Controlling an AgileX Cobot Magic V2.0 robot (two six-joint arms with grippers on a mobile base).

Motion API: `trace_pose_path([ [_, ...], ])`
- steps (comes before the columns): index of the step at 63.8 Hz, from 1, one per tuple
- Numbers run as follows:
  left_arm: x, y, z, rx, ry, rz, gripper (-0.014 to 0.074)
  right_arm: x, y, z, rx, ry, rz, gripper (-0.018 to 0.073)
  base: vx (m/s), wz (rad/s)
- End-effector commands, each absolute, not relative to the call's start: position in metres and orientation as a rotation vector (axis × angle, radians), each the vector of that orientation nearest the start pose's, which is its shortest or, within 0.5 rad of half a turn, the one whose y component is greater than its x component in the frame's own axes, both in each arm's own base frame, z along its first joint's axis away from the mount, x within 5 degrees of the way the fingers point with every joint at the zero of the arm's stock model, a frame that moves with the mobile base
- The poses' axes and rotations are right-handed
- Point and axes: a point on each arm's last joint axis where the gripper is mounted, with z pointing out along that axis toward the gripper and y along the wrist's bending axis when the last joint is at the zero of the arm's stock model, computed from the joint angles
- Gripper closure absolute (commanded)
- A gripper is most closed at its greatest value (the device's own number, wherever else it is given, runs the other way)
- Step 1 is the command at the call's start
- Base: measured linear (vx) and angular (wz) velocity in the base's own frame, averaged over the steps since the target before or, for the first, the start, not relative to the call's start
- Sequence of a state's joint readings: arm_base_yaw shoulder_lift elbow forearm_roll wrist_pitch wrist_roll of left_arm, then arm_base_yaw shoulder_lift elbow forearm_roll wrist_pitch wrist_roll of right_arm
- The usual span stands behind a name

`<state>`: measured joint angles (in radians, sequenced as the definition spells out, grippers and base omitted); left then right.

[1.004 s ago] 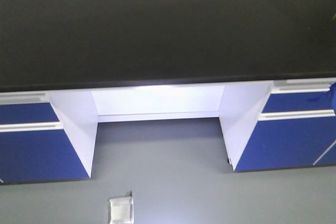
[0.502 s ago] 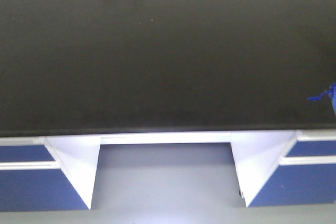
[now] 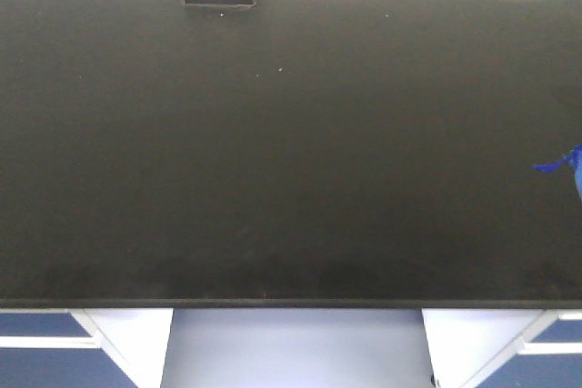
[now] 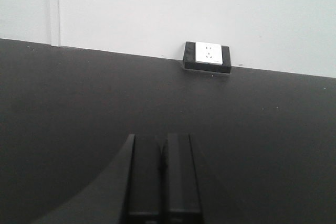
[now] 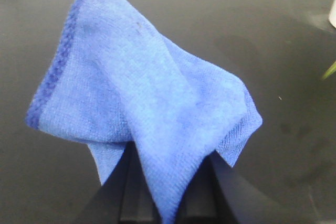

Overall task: Wipe right workspace with blue cloth
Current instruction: 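Drive the base up to the other black bench with the socket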

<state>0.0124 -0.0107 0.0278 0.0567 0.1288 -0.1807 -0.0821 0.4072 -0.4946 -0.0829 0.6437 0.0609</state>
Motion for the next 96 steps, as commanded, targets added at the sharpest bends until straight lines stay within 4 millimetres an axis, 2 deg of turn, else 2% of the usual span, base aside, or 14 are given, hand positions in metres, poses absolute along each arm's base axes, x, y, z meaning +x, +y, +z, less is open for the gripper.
trace_pose_path([
  [1, 0.0568, 0.0007, 0.1903, -0.117, 1.561, -0.101, 0.0602, 0.0827, -0.0116, 0.3097, 0.095, 1.939, -0.12, 0.0562, 0.14, 0.03],
  [96, 0.0568, 0.0007, 0.1903, -0.117, 1.561, -0.101, 0.0602, 0.0833, -0.0116, 0.3112, 0.094, 1.922, -0.119, 0.0562, 0.05, 0.01],
])
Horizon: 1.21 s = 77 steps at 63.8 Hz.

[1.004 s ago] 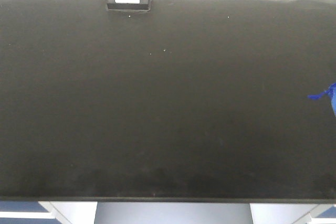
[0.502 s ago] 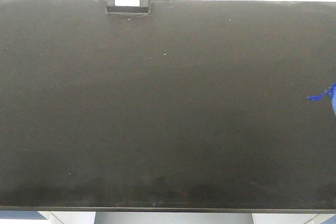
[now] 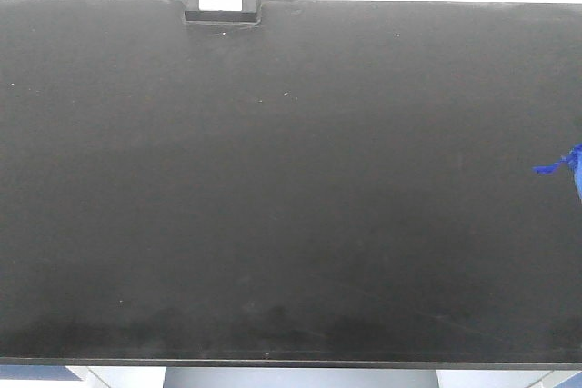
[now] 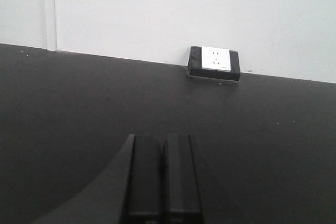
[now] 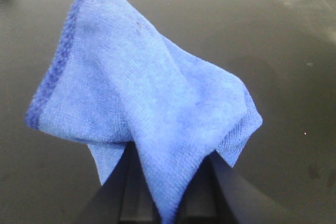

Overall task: Wipe right workspace with blue cloth
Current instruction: 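Drive the base up to the other black bench with the socket, then lower the held blue cloth onto the bench with the right gripper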

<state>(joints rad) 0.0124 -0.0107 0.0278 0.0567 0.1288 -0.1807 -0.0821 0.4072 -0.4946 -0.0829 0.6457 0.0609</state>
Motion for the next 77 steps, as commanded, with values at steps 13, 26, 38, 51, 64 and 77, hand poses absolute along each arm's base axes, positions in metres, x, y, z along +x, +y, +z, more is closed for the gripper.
trace_pose_path([
  [13, 0.057, 0.001, 0.19, -0.117, 1.561, -0.101, 0.0602, 0.086, -0.008, 0.313, 0.158, 1.899, -0.019, 0.0562, 0.0, 0.0],
  [26, 0.057, 0.001, 0.19, -0.117, 1.561, -0.101, 0.0602, 0.107, -0.01, 0.294, 0.172, 2.1, -0.024, 0.0562, 0.0, 0.0],
  [38, 0.057, 0.001, 0.19, -0.117, 1.561, -0.101, 0.0602, 0.14, -0.015, 0.27, 0.15, 2.287, -0.063, 0.0562, 0.0, 0.0],
  [51, 0.057, 0.001, 0.19, -0.117, 1.561, -0.101, 0.0602, 0.174, -0.016, 0.244, 0.161, 2.393, -0.032, 0.0562, 0.0, 0.0],
  [64, 0.057, 0.001, 0.19, -0.117, 1.561, -0.101, 0.0602, 0.204, -0.019, 0.214, 0.116, 2.461, -0.044, 0.0562, 0.0, 0.0],
  [77, 0.057, 0.001, 0.19, -0.117, 1.561, -0.101, 0.0602, 0.227, -0.016, 0.18, 0.332, 2.509, 0.092, 0.0562, 0.0, 0.0],
])
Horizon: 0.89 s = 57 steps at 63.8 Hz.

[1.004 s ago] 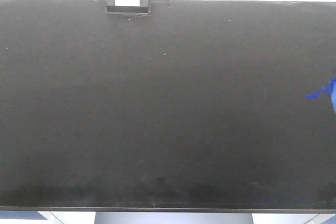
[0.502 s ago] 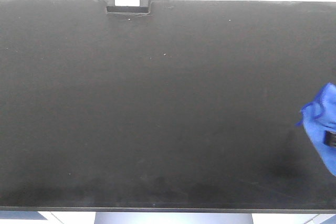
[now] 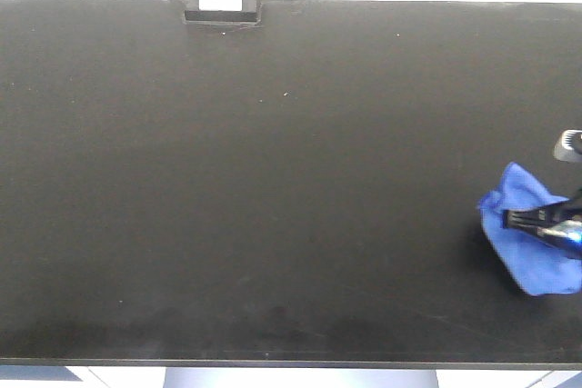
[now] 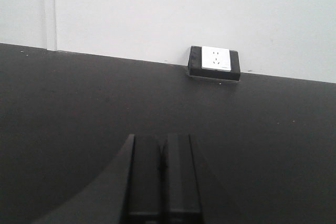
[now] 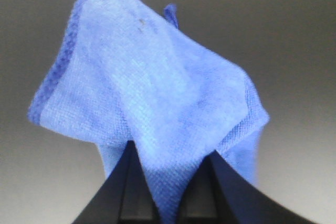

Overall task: Wipe right workspace with blue cloth
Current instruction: 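Lower the held blue cloth onto the bench with the right gripper, then wipe the cloth back and forth across the bench surface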

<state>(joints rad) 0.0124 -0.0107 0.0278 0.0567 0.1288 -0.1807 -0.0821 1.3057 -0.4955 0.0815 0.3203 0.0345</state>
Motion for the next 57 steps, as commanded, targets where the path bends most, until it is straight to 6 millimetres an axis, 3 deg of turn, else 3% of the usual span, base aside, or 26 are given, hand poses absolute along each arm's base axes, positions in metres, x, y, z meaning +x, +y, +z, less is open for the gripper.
trace_pose_path([
  [1, 0.057, 0.001, 0.19, -0.117, 1.561, -0.101, 0.0602, 0.228, -0.015, 0.178, 0.343, 2.513, 0.102, 0.0562, 0.0, 0.0],
  [11, 0.057, 0.001, 0.19, -0.117, 1.561, -0.101, 0.0602, 0.238, 0.021, 0.162, 0.081, 2.544, 0.134, 0.0562, 0.0, 0.0],
  [28, 0.057, 0.001, 0.19, -0.117, 1.561, -0.101, 0.0602, 0.232, 0.126, 0.161, -0.184, 2.419, 0.361, 0.0561, 0.0, 0.0],
  [35, 0.057, 0.001, 0.19, -0.117, 1.561, -0.101, 0.0602, 0.229, 0.149, 0.158, -0.278, 2.413, 0.391, 0.0559, 0.0, 0.0],
  [40, 0.057, 0.001, 0.19, -0.117, 1.561, -0.101, 0.0602, 0.232, 0.147, 0.154, -0.272, 2.425, 0.378, 0.0559, 0.0, 0.0],
  [46, 0.057, 0.001, 0.19, -0.117, 1.561, -0.101, 0.0602, 0.242, 0.129, 0.151, -0.208, 2.451, 0.334, 0.0559, 0.0, 0.0],
  [53, 0.057, 0.001, 0.19, -0.117, 1.561, -0.101, 0.0602, 0.258, 0.084, 0.149, -0.04, 2.486, 0.251, 0.0559, 0.0, 0.0],
  [57, 0.057, 0.001, 0.19, -0.117, 1.561, -0.101, 0.0602, 0.265, 0.045, 0.149, 0.095, 2.502, 0.183, 0.0559, 0.0, 0.0],
])
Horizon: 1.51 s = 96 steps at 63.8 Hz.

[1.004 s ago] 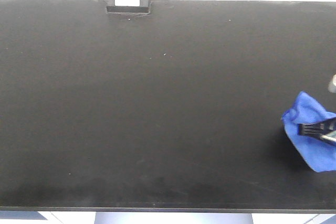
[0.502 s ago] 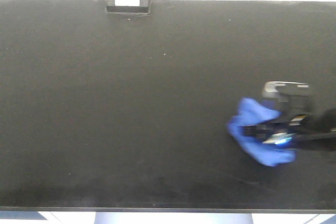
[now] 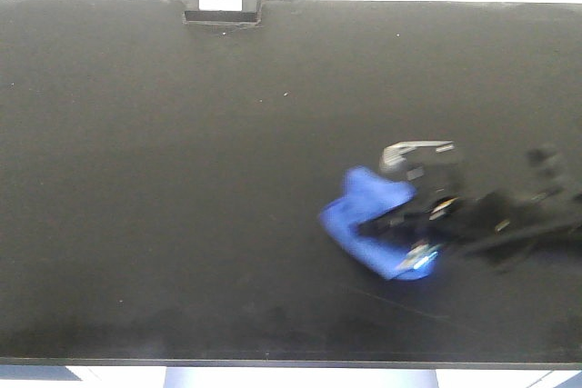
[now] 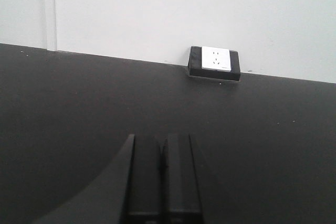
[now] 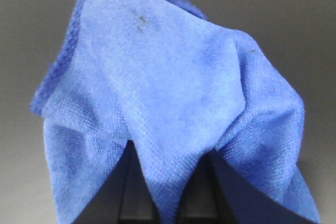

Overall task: Wipe right workspace with blue cloth
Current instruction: 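Wipe the cloth back and forth across the bench surface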

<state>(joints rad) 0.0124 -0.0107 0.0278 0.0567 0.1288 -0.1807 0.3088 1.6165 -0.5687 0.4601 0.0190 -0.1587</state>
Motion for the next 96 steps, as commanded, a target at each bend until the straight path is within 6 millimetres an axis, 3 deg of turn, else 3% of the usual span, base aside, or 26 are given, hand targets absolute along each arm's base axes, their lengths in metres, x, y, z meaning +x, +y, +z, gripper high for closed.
trace_pose_path([
  [1, 0.057, 0.001, 0.19, -0.117, 1.561, -0.101, 0.0602, 0.266, 0.033, 0.148, 0.145, 2.504, 0.164, 0.0559, 0.0, 0.0],
  [14, 0.057, 0.001, 0.19, -0.117, 1.561, -0.101, 0.0602, 0.252, -0.061, 0.149, 0.506, 2.534, 0.044, 0.0559, 0.0, 0.0],
  [22, 0.057, 0.001, 0.19, -0.117, 1.561, -0.101, 0.0602, 0.245, -0.075, 0.152, 0.529, 2.544, 0.023, 0.0559, 0.0, 0.0],
  [27, 0.057, 0.001, 0.19, -0.117, 1.561, -0.101, 0.0602, 0.249, -0.065, 0.152, 0.469, 2.547, 0.034, 0.0559, 0.0, 0.0],
  [33, 0.057, 0.001, 0.19, -0.117, 1.561, -0.101, 0.0602, 0.256, -0.038, 0.153, 0.384, 2.543, 0.089, 0.0559, 0.0, 0.0],
  [41, 0.057, 0.001, 0.19, -0.117, 1.561, -0.101, 0.0602, 0.263, 0.018, 0.156, 0.21, 2.514, 0.182, 0.0559, 0.0, 0.0],
  [49, 0.057, 0.001, 0.19, -0.117, 1.561, -0.101, 0.0602, 0.256, 0.081, 0.16, -0.131, 2.446, 0.226, 0.0559, 0.0, 0.0],
  [58, 0.057, 0.001, 0.19, -0.117, 1.561, -0.101, 0.0602, 0.246, 0.119, 0.165, -0.396, 2.341, 0.223, 0.0551, 0.0, 0.0],
  [66, 0.057, 0.001, 0.19, -0.117, 1.561, -0.101, 0.0602, 0.247, 0.119, 0.165, -0.367, 2.339, 0.228, 0.0518, 0.0, 0.0],
  [76, 0.057, 0.001, 0.19, -0.117, 1.561, -0.101, 0.0602, 0.252, 0.106, 0.165, -0.382, 2.339, 0.176, 0.0407, 0.0, 0.0],
  [88, 0.057, 0.001, 0.19, -0.117, 1.561, -0.101, 0.0602, 0.26, 0.084, 0.165, -0.259, 2.357, 0.147, 0.0139, 0.0, 0.0],
  [96, 0.057, 0.001, 0.19, -0.117, 1.561, -0.101, 0.0602, 0.26, 0.08, 0.168, -0.189, 2.358, 0.166, -0.0022, 0.0, 0.0],
])
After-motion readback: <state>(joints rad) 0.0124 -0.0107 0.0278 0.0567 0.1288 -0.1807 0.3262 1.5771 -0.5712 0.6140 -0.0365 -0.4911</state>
